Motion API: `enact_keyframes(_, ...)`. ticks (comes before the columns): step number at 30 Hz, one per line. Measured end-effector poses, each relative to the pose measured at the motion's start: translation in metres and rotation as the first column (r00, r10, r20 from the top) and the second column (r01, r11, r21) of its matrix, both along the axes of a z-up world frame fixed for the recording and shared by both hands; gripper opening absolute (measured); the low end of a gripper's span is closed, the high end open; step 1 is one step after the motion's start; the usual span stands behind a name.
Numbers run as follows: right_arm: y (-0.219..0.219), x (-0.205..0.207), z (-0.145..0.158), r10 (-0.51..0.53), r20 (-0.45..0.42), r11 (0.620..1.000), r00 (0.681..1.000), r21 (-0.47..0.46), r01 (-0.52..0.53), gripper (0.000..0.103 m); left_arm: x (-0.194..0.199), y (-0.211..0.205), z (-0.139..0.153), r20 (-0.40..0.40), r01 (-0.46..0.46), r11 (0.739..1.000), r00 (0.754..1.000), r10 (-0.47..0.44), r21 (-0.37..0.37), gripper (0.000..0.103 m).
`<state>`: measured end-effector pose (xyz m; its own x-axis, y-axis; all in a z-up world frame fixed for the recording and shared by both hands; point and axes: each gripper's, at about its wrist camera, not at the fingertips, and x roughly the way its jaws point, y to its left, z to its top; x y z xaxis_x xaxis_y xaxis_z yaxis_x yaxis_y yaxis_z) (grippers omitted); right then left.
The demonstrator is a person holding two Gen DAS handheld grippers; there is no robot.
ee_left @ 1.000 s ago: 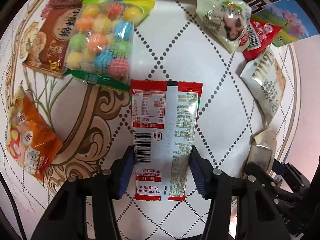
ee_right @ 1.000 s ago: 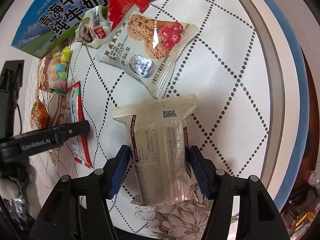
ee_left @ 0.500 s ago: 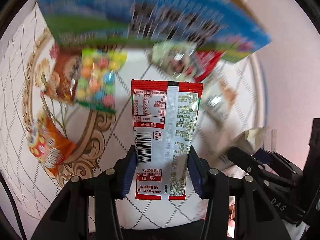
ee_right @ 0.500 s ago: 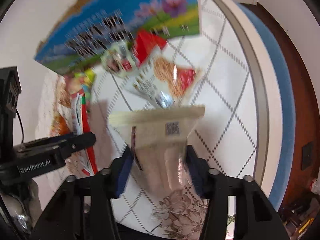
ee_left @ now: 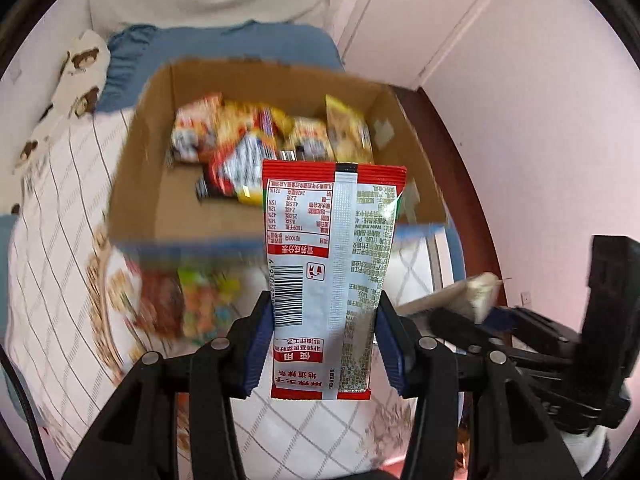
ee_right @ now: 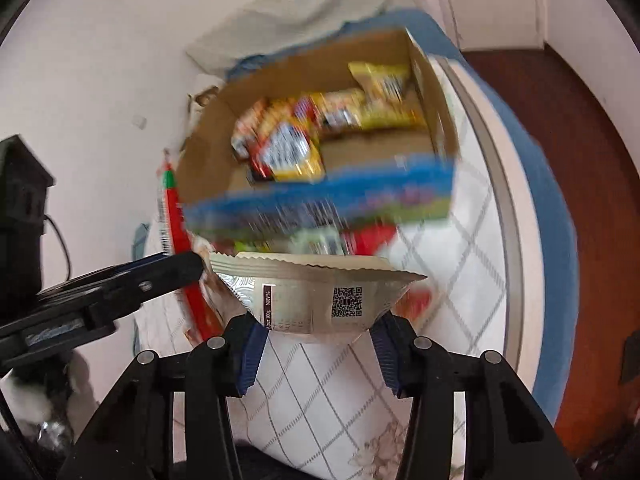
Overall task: Organize snacks
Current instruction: 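Carry both packs into the cardboard box and open both tools, then withdraw both tools from the box toward the snacks on the bed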
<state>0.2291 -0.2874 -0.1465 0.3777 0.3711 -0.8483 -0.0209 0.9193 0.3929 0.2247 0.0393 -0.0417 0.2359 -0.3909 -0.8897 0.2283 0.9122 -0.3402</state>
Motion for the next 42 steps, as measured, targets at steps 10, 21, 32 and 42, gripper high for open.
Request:
enact_keyframes(10, 0.004, 0.114, 0.053, 0.12, 0.003, 0.985, 0.993, -0.129, -0.118, 0.051, 0.108, 0.005, -0.01, 0.028, -0.023, 0.995, 0.999, 0.02, 0.094, 0.046)
enact_keyframes(21, 0.023, 0.197, -0.049, 0.188, -0.388, 0.961, 0.902, -0.118, -0.252, 0.053, 0.159, 0.01, -0.105, -0.199, -0.029, 0.986, 0.978, 0.062, 0.166, 0.049)
enact_keyframes(32, 0.019, 0.213, -0.063, 0.064, -0.298, 0.96, 0.952, -0.242, -0.141, 0.093, 0.171, 0.016, -0.115, -0.149, -0.083, 0.979, 0.983, 0.111, 0.185, 0.096)
enact_keyframes(42, 0.005, 0.171, -0.047, -0.029, -0.127, 0.953, 0.991, -0.304, -0.012, 0.093, 0.14, 0.024, -0.094, -0.022, -0.133, 0.965, 0.99, 0.142, 0.224, 0.096)
